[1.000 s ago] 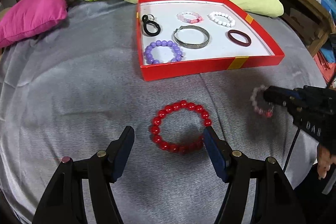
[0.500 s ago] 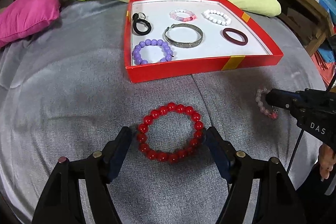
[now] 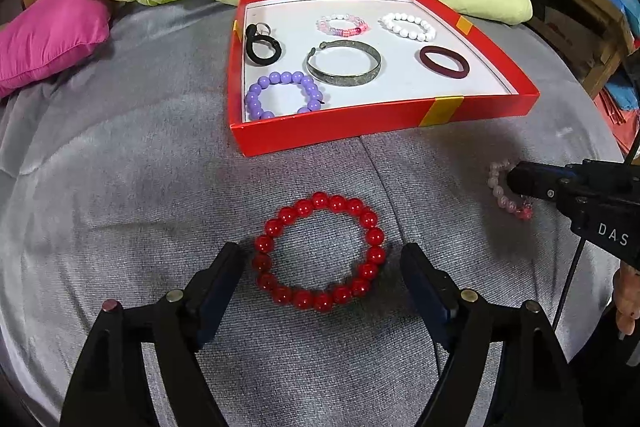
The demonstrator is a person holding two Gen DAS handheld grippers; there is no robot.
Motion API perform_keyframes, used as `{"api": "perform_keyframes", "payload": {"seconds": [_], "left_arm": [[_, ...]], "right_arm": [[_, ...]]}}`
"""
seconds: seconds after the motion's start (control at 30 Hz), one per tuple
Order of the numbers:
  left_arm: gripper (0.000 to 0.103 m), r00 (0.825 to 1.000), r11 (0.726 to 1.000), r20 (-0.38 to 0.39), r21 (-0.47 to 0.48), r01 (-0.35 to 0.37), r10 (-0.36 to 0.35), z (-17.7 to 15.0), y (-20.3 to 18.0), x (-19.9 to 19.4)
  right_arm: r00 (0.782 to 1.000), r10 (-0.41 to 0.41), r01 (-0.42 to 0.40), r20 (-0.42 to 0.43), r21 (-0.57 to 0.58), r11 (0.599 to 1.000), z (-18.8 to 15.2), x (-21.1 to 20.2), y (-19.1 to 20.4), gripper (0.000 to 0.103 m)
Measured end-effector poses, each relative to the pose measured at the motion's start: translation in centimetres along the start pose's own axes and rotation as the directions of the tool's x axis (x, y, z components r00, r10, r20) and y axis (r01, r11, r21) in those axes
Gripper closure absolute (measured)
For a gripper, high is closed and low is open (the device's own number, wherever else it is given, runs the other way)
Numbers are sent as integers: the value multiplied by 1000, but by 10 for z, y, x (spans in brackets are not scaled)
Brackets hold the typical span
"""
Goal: Organize jewelry
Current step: 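Grasp the red beaded bracelet with the left tool while the right tool grasps the pink-white bracelet, then carry the red bracelet and pink-white bracelet over the red tray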
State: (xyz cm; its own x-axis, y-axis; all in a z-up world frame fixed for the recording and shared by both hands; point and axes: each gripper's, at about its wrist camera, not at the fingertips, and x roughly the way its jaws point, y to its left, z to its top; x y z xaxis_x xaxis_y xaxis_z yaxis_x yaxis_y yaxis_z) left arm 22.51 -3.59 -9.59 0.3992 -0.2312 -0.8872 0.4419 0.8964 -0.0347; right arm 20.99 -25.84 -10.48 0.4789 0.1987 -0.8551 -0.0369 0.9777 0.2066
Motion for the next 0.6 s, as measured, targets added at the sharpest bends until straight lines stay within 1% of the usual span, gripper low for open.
{"api": "perform_keyframes", "payload": {"seconds": [0.07,0.17,0.2,0.23,0.27,0.3,0.33,0.37,0.4,0.43,0.47,0.57,0.6], "left_arm": [[21,1000,1000,0,-5,2,-2,1,1,-1],[22,1000,999,9,-41,26,-26,2,6,-3],[26,1000,998,14,-49,29,-28,2,8,-3],[32,1000,999,18,-48,21,-20,2,9,-4],[37,1000,999,23,-44,14,-13,1,9,-4],[48,1000,999,30,-38,10,-9,1,9,-5],[55,999,999,35,-35,9,-7,2,8,-5],[59,999,999,39,-34,11,-10,2,8,-5],[66,999,999,44,-35,15,-14,2,9,-6],[76,999,999,48,-36,17,-15,2,9,-6],[81,998,999,55,-36,22,-20,3,9,-7],[88,996,997,68,-44,57,-54,4,10,-10],[93,996,997,73,-42,58,-55,4,10,-11]], "right_arm": [[1000,0,0,0,-1,1000,0,0,0,93],[1000,3,-3,0,-2,1000,0,0,0,93],[1000,4,-4,0,-2,1000,0,0,0,93],[1000,4,-4,0,-3,1000,0,0,0,93],[1000,5,-5,0,-4,1000,0,0,0,93],[1000,6,-6,0,-5,1000,0,0,-1,93],[1000,6,-6,0,-6,1000,0,0,-1,93],[1000,5,-5,1,-9,1000,0,0,0,93],[1000,4,-4,2,-11,1000,0,0,0,93],[1000,1,-1,3,-15,1000,0,-1,1,93],[1000,-1,1,5,-19,1000,-1,-1,1,93],[1000,1,-1,12,-21,1000,-1,-3,2,94],[1000,3,-3,14,-21,1000,0,-3,1,94]]}}
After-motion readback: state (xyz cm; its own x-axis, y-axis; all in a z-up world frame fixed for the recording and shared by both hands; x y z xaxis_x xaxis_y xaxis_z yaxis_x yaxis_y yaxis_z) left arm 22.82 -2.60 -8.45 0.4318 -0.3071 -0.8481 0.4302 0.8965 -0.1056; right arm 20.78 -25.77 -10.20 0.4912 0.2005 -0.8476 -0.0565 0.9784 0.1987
